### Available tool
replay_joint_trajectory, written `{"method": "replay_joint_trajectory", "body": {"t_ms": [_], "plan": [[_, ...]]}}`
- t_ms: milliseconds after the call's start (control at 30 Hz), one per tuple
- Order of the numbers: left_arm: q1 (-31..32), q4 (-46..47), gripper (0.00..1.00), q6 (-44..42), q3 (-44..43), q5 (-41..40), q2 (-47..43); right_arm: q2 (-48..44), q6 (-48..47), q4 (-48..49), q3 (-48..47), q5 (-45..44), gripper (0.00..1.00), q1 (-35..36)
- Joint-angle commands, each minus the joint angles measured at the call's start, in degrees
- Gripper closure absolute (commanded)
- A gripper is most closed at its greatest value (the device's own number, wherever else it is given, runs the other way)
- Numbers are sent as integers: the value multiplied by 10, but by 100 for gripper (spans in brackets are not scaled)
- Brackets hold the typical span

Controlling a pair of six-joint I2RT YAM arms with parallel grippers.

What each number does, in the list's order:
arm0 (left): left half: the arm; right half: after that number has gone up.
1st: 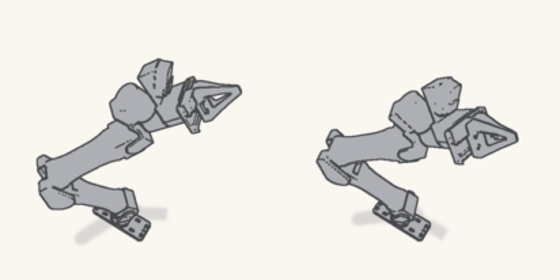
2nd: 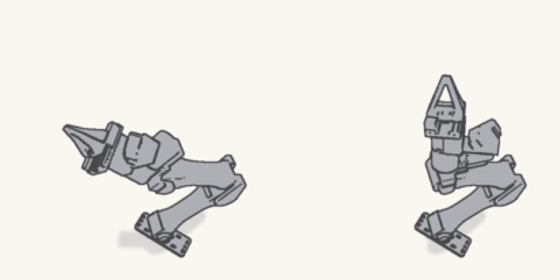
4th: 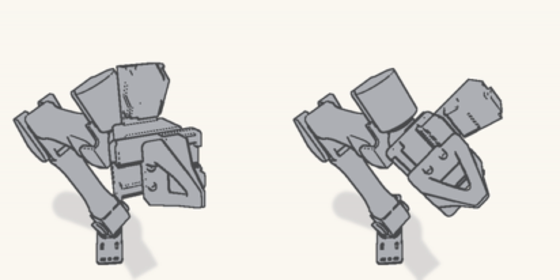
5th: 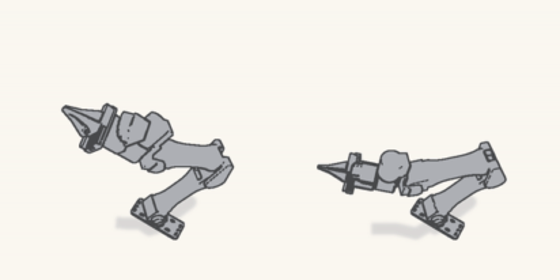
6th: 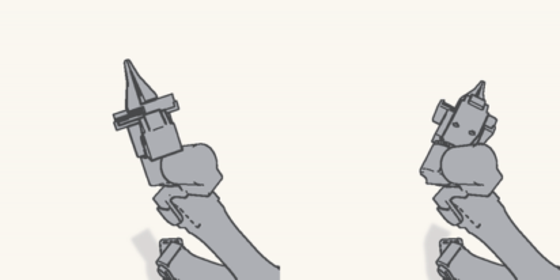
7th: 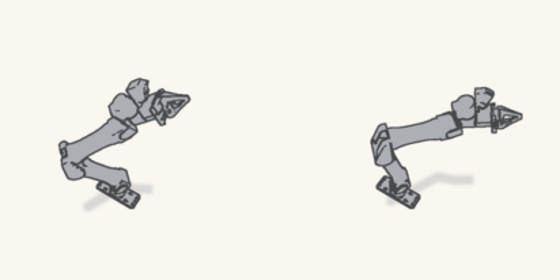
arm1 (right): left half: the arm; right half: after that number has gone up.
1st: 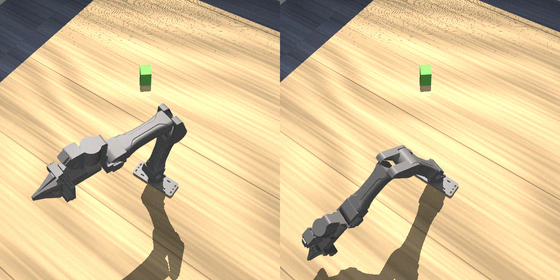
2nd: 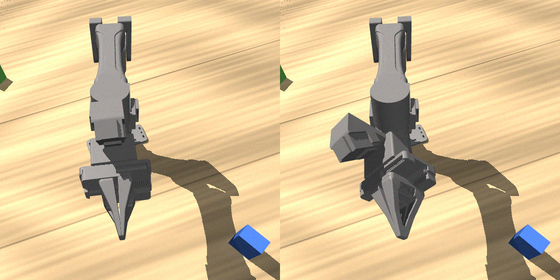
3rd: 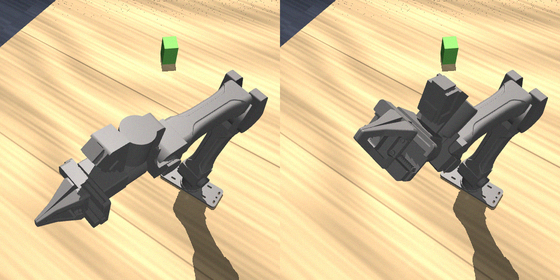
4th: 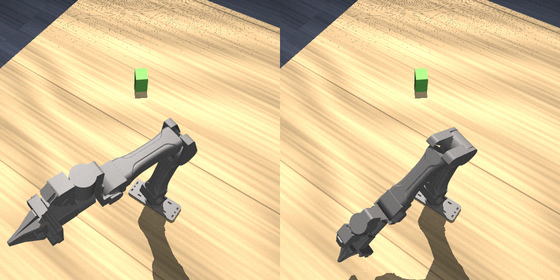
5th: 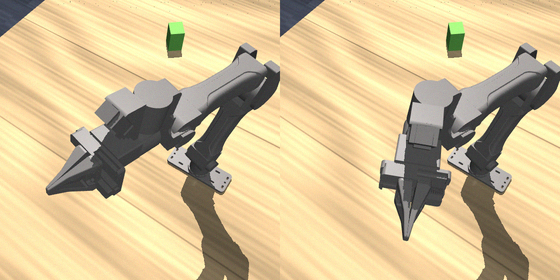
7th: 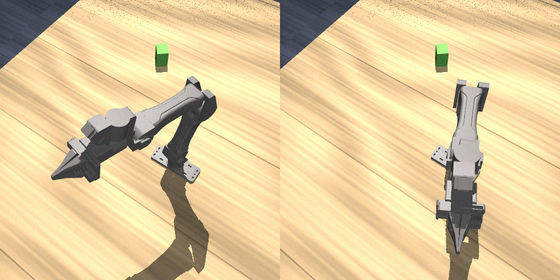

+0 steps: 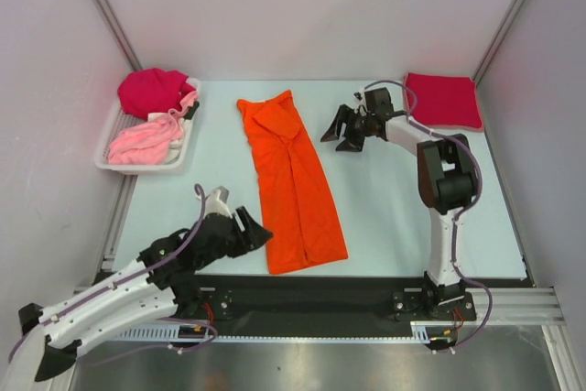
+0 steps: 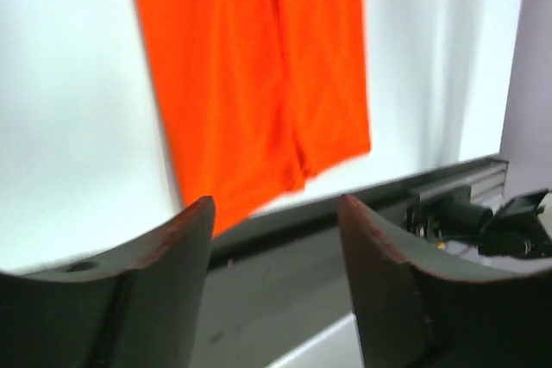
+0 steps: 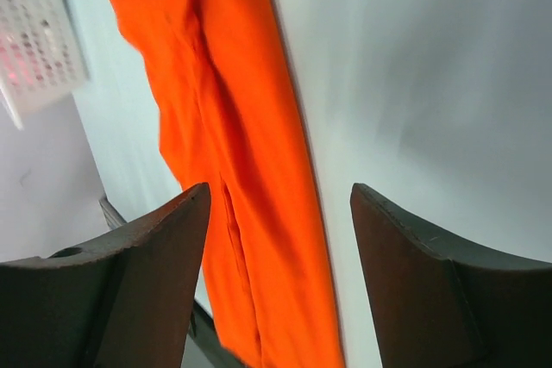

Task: Fold and stack the t-shirts
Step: Fold the tshirt

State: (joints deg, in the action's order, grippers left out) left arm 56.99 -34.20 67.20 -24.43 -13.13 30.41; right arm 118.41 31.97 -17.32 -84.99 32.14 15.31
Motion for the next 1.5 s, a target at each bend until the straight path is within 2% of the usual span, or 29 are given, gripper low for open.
{"method": "replay_joint_trajectory", "body": {"t_ms": [0, 33, 67, 133, 167, 233, 433, 467, 600, 667, 800, 867, 900, 1000, 1067, 1100, 1133, 1167, 1300, 1367, 1467], "plan": [[-69, 74, 32, -149, -62, -42, 49, 72, 20, 56, -92, 19, 28, 2], [-99, 95, 32, -172, -70, -23, 72, 94, 24, 68, -144, 34, 29, 2], [-156, 111, 31, -189, -89, -6, 92, 134, 34, 69, -170, 38, 29, 2], [-208, 169, 28, -232, -105, 44, 156, 175, 42, 82, -246, 50, 31, 4], [-254, 206, 26, -253, -123, 74, 178, 213, 55, 88, -271, 54, 32, 4], [-311, 243, 25, -271, -145, 99, 259, 247, 71, 100, -341, 63, 34, 3], [-424, 309, 25, -322, -294, 161, 486, 395, 135, 118, -520, 80, 39, 19], [-429, 319, 26, -335, -335, 173, 503, 409, 147, 127, -552, 81, 39, 24], [-433, 308, 27, -360, -415, 185, 559, 472, 217, 187, -584, 71, 44, 28], [-434, 305, 27, -361, -427, 186, 566, 490, 245, 210, -605, 71, 47, 30], [-444, 310, 27, -341, -412, 191, 567, 519, 240, 198, -628, 64, 47, 39], [-456, 316, 27, -325, -400, 202, 567, 519, 235, 186, -622, 57, 51, 42], [-459, 316, 27, -321, -397, 204, 566, 519, 235, 184, -618, 52, 58, 42], [-466, 317, 28, -320, -396, 210, 565, 520, 248, 195, -614, 41, 63, 38], [-469, 314, 28, -325, -402, 211, 568, 519, 250, 200, -619, 32, 72, 34], [-470, 312, 28, -326, -403, 213, 569, 519, 252, 200, -621, 28, 79, 31], [-471, 311, 28, -326, -404, 212, 571, 517, 250, 194, -623, 25, 95, 29], [-473, 311, 28, -324, -404, 212, 574, 504, 246, 193, -615, 21, 100, 24], [-475, 316, 26, -331, -424, 239, 612, 438, 214, 193, -537, -29, 100, 7], [-476, 306, 20, -341, -460, 271, 658, 412, 196, 191, -492, -47, 100, -4], [-476, 302, 18, -349, -521, 310, 730, 386, 178, 185, -468, -53, 100, -28]]}}
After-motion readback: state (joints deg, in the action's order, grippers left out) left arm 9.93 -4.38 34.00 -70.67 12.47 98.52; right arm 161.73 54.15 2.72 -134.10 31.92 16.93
